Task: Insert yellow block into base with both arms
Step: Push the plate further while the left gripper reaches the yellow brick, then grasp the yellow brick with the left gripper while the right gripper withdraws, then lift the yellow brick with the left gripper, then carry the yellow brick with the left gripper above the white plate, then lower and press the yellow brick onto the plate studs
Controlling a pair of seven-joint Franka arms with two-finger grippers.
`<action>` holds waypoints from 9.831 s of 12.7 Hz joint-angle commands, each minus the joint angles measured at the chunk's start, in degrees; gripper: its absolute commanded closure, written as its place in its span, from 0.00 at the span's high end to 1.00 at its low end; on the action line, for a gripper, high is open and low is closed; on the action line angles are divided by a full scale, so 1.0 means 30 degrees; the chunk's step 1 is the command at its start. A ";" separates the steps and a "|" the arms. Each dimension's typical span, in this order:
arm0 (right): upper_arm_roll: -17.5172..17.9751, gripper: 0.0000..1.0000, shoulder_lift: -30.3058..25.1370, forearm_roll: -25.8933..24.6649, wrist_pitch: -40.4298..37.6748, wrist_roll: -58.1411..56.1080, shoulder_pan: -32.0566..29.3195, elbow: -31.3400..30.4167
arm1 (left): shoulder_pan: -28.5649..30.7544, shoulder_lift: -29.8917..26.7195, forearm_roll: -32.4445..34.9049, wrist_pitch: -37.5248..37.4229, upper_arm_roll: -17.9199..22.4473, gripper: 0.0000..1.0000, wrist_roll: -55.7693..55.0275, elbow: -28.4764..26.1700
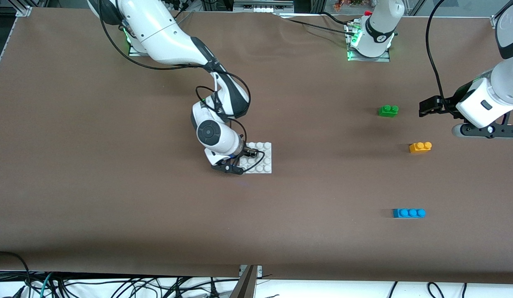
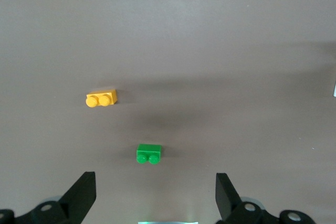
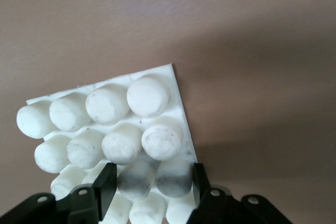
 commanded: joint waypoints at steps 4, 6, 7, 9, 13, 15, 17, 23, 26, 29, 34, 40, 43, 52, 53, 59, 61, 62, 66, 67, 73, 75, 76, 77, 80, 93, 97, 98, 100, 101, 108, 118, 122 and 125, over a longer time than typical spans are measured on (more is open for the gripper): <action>0.0148 0.63 0.1121 0.0270 0.0853 0.0535 0.0824 0.1176 | 0.0160 0.0156 0.0793 0.2352 0.0260 1.00 0.0124 -0.1575; 0.0119 0.63 0.1150 0.0269 0.0941 0.0564 0.1000 0.1176 | 0.0219 0.0156 0.1464 0.3846 0.0465 1.00 0.0182 -0.2776; 0.0119 0.65 0.1179 0.0269 0.1058 0.0535 0.1030 0.1176 | 0.0306 0.0127 0.1467 0.4375 0.0524 1.00 0.0240 -0.3188; 0.0119 0.76 0.1151 0.0269 0.1059 0.0477 0.1030 0.1176 | 0.0395 0.0156 0.1467 0.4935 0.0671 1.00 0.0270 -0.3572; 0.0031 0.99 0.1004 0.0182 0.0854 0.0359 0.0943 0.1644 | 0.0424 0.0156 0.1467 0.5754 0.0701 1.00 0.0417 -0.4186; -0.0085 0.99 0.0713 0.0094 0.0272 0.0243 0.0796 0.1762 | 0.0482 0.0331 0.1467 0.6631 0.0875 1.00 0.0417 -0.4946; -0.0580 1.00 0.0099 -0.0052 -0.0898 -0.0136 0.0592 0.1762 | 0.0744 0.0565 0.1467 0.7919 0.1052 1.00 0.0794 -0.5941; -0.4296 1.00 -0.2304 -0.0258 -0.7805 -0.4379 -0.0200 0.1557 | 0.2822 0.3227 0.1262 1.1113 0.1111 1.00 0.4569 -0.6473; -0.6583 1.00 -0.2949 -0.0199 -1.0448 -0.5933 -0.0288 0.1499 | 0.3731 0.4985 0.1174 1.2374 0.1228 1.00 0.6067 -0.6853; -0.8519 1.00 -0.3505 -0.0170 -1.1070 -0.8163 -0.0288 0.1498 | 0.3969 0.5545 0.1232 1.3489 0.1461 1.00 0.6100 -0.8286; -1.1042 1.00 -0.4616 -0.0667 -1.1978 -1.2268 -0.1016 0.1118 | 0.4116 0.6191 0.1262 1.5044 0.1521 1.00 0.6129 -0.9227; -0.4109 1.00 -1.1233 -0.6407 -1.3148 -1.1364 -0.7866 -0.0959 | 0.4145 0.6660 0.1262 1.6216 0.1521 1.00 0.6129 -0.9726; -0.3777 1.00 -1.4045 -0.6644 -1.3618 -0.9721 -0.8402 -0.2452 | 0.4145 0.6485 0.1320 1.6158 0.1637 0.83 0.6275 -0.9667; -0.1961 1.00 -1.5783 -0.6615 -1.5524 -0.9807 -1.1890 -0.2632 | 0.4116 0.5957 0.1232 1.5660 0.1843 1.00 0.6247 -0.9638; -0.1961 1.00 -1.5725 -0.6470 -1.5436 -0.9807 -1.1919 -0.2662 | 0.4116 0.5957 0.1232 1.5660 0.1843 1.00 0.6247 -0.9638; -0.1932 1.00 -1.6193 -0.6440 -1.3824 -1.0129 -1.2066 -0.4038 | 0.4086 0.5928 0.1174 1.5309 0.1843 0.85 0.6217 -0.9638; -0.1932 1.00 -1.6194 -0.6440 -1.3504 -1.0158 -1.2066 -0.4243 | 0.4086 0.5840 0.1174 1.5221 0.1843 0.79 0.6188 -0.9638; -0.1932 1.00 -1.6193 -0.6469 -1.3473 -1.0158 -1.2037 -0.4273 | 0.4086 0.5840 0.1174 1.5191 0.1843 0.75 0.6188 -0.9638; -0.1902 1.00 -1.6106 -0.6440 -1.3590 -1.0158 -1.1948 -0.4215 | 0.4057 0.5695 0.1203 1.5191 0.1843 0.15 0.6247 -0.9638; -0.1902 1.00 -1.6077 -0.6440 -1.3561 -1.0158 -1.1948 -0.4186 | 0.4057 0.5549 0.1203 1.5162 0.1843 0.06 0.6218 -0.9638; -0.1961 1.00 -1.5989 -0.6440 -1.3502 -1.0158 -1.1948 -0.4156 | 0.2217 0.3091 0.1115 1.3961 0.1727 0.00 0.5984 -0.9462; -0.1961 1.00 -1.5988 -0.6440 -1.3502 -1.0158 -1.1948 -0.4127 | 0.0492 0.2269 0.1086 1.3903 0.1697 0.00 0.5663 -0.9113; -0.1961 1.00 -1.5988 -0.6382 -1.3473 -1.0158 -1.1948 -0.4127 | -0.0416 0.2092 0.0796 1.3815 0.1610 0.00 0.5139 -0.8994; -0.1961 1.00 -1.5988 -0.6381 -1.3502 -1.0158 -1.1948 -0.4098 | -0.1209 0.2090 -0.0164 1.3756 0.1522 0.00 0.4872 -0.8645; -0.1932 1.00 -1.5988 -0.6352 -1.3531 -1.0158 -1.1948 -0.4097 | -0.4018 0.2178 -0.0789 1.3639 0.1024 0.00 0.1197 -0.8202; -0.1902 1.00 -1.5988 -0.6352 -1.3707 -1.0158 -1.1948 -0.4097 | -1.1820 1.0435 -0.3771 1.0943 0.0876 0.00 -1.1094 0.2308; -0.1931 1.00 -1.5988 -0.6352 -1.3707 -1.0187 -1.1948 -0.4127 | -1.2641 1.1669 -0.4422 1.0943 0.0994 0.00 -1.2149 0.3487; -0.1932 1.00 -1.5988 -0.6352 -1.3707 -1.0188 -1.1948 -0.4127 | -1.2671 1.1844 -0.4422 1.1001 0.0994 0.00 -1.2210 0.3516; -0.1903 1.00 -1.5988 -0.6381 -1.3707 -1.0188 -1.1948 -0.4127 | -1.2759 1.2225 -0.4451 1.1031 0.0994 0.00 -1.2647 0.3720; -0.1902 1.00 -1.5988 -0.6381 -1.3736 -1.0188 -1.1948 -0.4127 | -1.2846 1.2430 -0.4451 1.1031 0.0994 0.00 -1.2940 0.3751; -0.1873 1.00 -1.6018 -0.6381 -1.3765 -1.0188 -1.1919 -0.4127 | -1.3023 1.3164 -0.4451 1.1060 0.0994 0.00 -1.3265 0.4423; -0.1815 1.00 -1.6018 -0.6352 -1.3824 -1.0188 -1.1919 -0.4127 | -1.2965 1.3428 -0.4364 1.1119 0.1110 0.00 -1.3002 0.4337; -0.1815 1.00 -1.6018 -0.6352 -1.3853 -1.0188 -1.1919 -0.4127 | -1.2935 1.3545 -0.4363 1.1119 0.1140 0.00 -1.3001 0.4366; -0.1815 1.00 -1.6018 -0.6352 -1.3853 -1.0188 -1.1919 -0.4127 | -1.2935 1.3691 -0.4363 1.1148 0.1140 0.00 -1.3060 0.4366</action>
